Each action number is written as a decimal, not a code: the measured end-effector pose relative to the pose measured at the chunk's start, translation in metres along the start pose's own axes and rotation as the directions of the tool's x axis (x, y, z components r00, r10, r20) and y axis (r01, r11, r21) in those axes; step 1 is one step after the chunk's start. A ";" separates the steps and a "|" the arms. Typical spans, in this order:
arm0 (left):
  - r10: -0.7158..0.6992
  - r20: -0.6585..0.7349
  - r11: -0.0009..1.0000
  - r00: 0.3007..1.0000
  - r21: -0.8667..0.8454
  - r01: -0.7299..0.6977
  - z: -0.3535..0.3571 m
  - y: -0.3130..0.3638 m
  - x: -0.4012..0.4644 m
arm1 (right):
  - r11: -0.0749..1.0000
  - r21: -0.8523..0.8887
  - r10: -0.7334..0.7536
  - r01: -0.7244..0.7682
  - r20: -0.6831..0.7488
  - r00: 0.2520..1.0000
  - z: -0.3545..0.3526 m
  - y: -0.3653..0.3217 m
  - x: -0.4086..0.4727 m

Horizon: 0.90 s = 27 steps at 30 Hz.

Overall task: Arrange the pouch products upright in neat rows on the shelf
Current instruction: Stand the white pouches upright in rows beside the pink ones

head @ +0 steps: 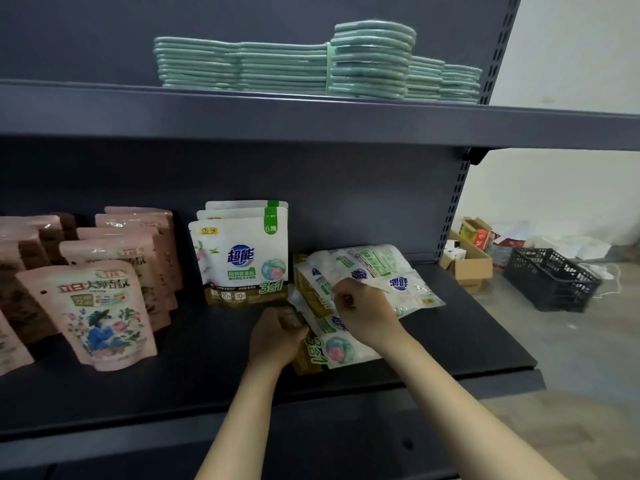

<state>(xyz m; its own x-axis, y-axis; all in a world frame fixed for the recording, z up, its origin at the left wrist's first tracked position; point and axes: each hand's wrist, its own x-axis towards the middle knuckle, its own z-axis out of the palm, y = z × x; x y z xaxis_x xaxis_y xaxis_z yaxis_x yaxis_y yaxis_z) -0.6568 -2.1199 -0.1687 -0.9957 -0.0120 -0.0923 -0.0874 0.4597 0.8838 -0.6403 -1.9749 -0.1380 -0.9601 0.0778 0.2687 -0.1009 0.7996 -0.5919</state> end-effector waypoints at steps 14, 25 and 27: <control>0.371 -0.419 0.928 0.829 0.137 -0.346 -0.072 0.041 -0.044 | 0.997 -0.038 -0.065 0.064 -0.040 0.997 0.013 0.006 -0.002; 0.157 -0.760 0.815 0.630 -0.261 -0.518 -0.049 0.036 -0.074 | 0.152 0.927 -0.049 -0.344 0.355 0.934 0.015 -0.059 -0.036; 0.112 -0.743 0.800 0.660 -0.327 -0.503 -0.044 0.031 -0.071 | 0.084 0.919 -0.151 -0.386 0.395 0.906 0.014 -0.068 -0.040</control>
<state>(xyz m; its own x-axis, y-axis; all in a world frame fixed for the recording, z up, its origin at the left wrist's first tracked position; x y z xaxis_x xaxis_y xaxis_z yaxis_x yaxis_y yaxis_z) -0.5897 -2.1439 -0.1149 -0.6910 -0.6159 0.3784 0.4201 0.0838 0.9036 -0.5991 -2.0406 -0.1190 -0.9579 -0.2852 0.0331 0.1225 -0.5100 -0.8514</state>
